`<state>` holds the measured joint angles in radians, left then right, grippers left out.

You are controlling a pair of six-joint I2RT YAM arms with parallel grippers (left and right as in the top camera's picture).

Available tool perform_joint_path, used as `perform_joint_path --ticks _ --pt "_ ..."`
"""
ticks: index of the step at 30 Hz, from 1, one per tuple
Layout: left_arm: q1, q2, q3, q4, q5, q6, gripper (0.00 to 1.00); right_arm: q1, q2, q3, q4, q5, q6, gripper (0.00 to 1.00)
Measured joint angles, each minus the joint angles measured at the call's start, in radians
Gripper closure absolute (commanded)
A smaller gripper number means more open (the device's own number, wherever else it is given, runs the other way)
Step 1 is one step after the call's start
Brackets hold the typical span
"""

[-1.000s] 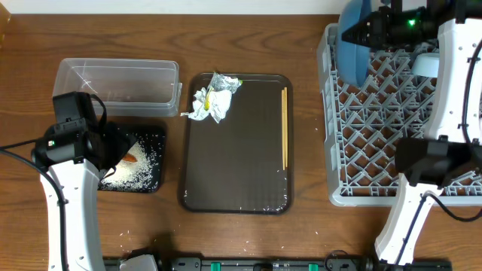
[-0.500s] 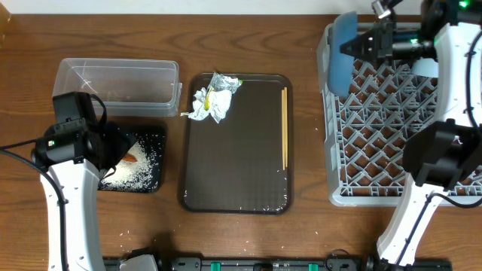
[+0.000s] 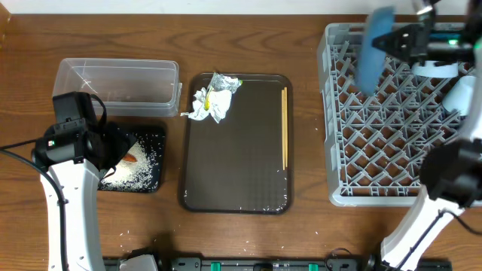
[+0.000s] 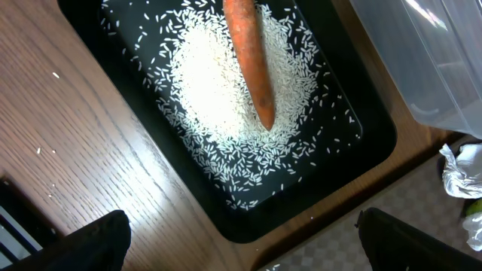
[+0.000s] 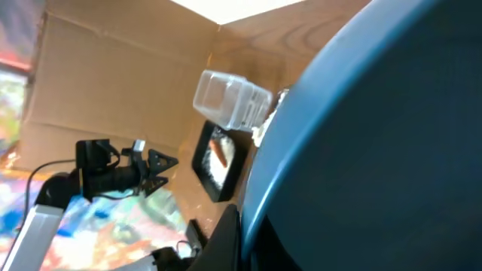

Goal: Sort waste into correct bins and load items into the dishwasher rack
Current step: 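Lower the blue plate upright into the rack slots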

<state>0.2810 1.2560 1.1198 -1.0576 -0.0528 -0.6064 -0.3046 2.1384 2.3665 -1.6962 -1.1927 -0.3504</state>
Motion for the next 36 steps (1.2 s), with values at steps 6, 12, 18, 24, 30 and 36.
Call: perform_joint_path --ticks 6,12,18,24,30,36 --pt "0.0 0.0 0.0 0.0 0.0 0.0 0.01 -0.005 -0.13 0.0 0.0 0.077 0.069 0.99" --pt "0.0 0.0 0.0 0.0 0.0 0.0 0.01 -0.005 -0.148 -0.044 0.002 0.126 0.109 0.99" --pt "0.0 0.0 0.0 0.0 0.0 0.0 0.01 -0.005 -0.148 -0.252 0.054 0.077 0.049 0.99" --pt "0.0 0.0 0.0 0.0 0.0 0.0 0.02 -0.006 -0.144 -0.436 0.163 -0.024 0.014 0.99" --pt "0.0 0.0 0.0 0.0 0.0 0.0 0.01 -0.021 -0.143 -0.471 0.183 -0.04 0.002 0.99" --pt "0.0 0.0 0.0 0.0 0.0 0.0 0.02 -0.071 -0.143 -0.471 0.161 -0.024 0.011 0.91"
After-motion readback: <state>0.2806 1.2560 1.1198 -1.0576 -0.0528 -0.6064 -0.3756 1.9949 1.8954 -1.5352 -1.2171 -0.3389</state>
